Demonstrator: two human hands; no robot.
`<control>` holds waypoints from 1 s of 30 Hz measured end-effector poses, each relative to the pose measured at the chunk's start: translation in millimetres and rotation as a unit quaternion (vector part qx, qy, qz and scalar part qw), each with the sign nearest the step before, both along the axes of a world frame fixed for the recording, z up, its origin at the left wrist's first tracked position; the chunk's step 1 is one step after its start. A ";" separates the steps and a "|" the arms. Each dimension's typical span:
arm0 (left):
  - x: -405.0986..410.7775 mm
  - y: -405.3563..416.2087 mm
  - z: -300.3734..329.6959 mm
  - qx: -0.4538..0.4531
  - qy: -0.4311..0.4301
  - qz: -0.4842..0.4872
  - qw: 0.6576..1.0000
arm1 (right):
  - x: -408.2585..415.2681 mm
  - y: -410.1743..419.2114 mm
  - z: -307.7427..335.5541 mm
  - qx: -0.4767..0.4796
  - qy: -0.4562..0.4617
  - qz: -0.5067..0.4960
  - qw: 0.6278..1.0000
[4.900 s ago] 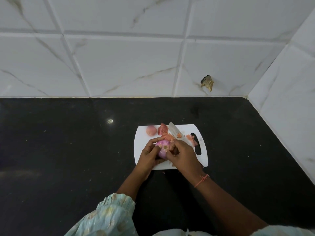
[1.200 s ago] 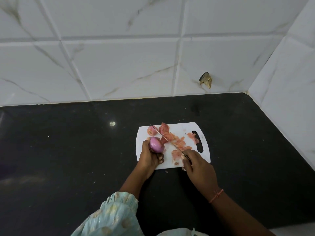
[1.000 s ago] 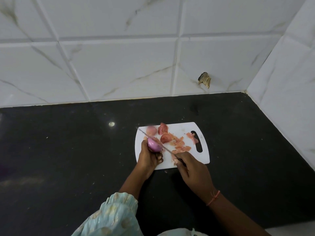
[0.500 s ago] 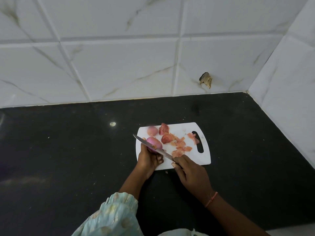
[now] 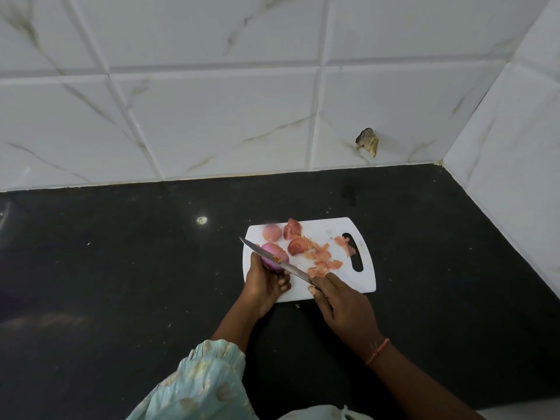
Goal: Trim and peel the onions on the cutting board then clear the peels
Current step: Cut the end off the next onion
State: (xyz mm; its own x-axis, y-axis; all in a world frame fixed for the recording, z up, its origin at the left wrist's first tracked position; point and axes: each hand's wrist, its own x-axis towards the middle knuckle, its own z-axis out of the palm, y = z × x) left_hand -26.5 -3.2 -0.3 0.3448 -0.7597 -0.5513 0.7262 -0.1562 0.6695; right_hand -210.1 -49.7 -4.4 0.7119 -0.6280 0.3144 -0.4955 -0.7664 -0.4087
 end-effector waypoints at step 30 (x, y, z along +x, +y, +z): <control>-4.9 -2.6 -0.9 0.016 -0.052 -0.011 0.998 | -11.0 -3.6 8.9 -0.017 -0.009 0.002 1.000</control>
